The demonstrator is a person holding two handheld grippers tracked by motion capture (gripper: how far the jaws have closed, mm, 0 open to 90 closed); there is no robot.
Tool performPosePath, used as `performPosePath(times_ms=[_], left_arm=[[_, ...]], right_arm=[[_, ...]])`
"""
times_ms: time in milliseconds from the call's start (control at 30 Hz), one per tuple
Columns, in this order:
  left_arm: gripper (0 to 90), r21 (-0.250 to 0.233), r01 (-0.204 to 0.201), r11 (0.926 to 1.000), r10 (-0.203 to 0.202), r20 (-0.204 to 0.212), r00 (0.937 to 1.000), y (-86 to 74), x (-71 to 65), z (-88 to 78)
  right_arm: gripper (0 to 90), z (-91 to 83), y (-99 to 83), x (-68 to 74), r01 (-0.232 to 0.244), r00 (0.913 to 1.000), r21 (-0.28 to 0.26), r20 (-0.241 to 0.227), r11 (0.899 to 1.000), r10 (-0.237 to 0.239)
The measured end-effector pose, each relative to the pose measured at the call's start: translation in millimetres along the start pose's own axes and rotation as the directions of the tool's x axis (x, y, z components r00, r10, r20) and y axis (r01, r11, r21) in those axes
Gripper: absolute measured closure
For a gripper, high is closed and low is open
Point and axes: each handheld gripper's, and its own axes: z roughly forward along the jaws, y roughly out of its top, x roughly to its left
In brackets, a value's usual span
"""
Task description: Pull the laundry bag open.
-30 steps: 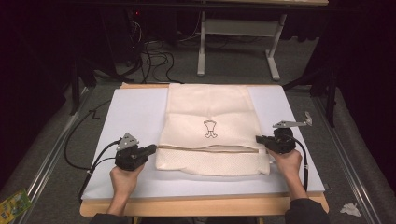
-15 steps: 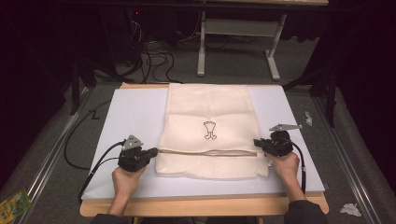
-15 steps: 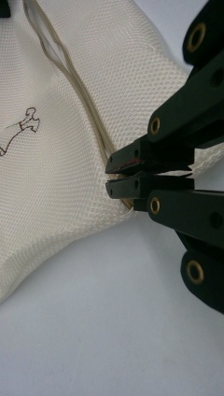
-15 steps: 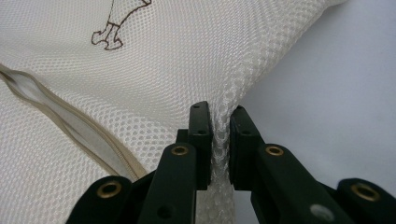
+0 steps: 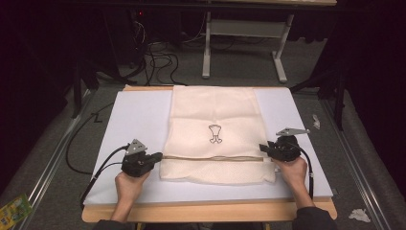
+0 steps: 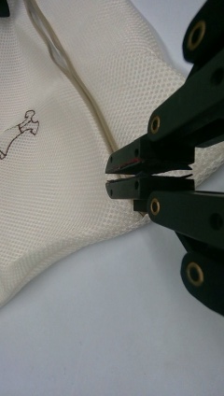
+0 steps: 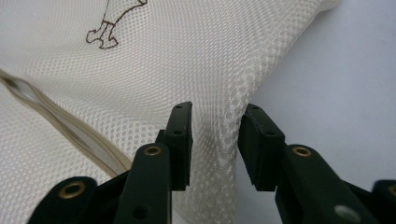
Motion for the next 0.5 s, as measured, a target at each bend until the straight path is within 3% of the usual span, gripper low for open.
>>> performPosePath(times_ms=[167, 233, 500], left_arm=[[82.1, -0.011, -0.002, 0.9999, 0.001, -0.005, 1.0000, 0.8, 0.6, -3.1], [79.1, -0.028, -0.004, 0.9996, 0.003, -0.009, 1.0000, 1.4, 1.0, -5.4], [67.8, -0.104, -0.013, 0.9945, 0.010, -0.036, 0.9993, 3.8, 3.5, -16.8]], right_arm=[[56.7, -5.4, 0.4, -0.7, -0.010, 0.9997, -0.012, 0.021, 1.000, 0.010], [55.8, -10.9, 0.4, -1.1, -0.005, 0.9990, -0.047, 0.045, 0.999, 0.007], [60.4, -31.4, 0.1, -4.2, 0.004, 0.9975, -0.137, 0.071, 0.991, 0.006]])
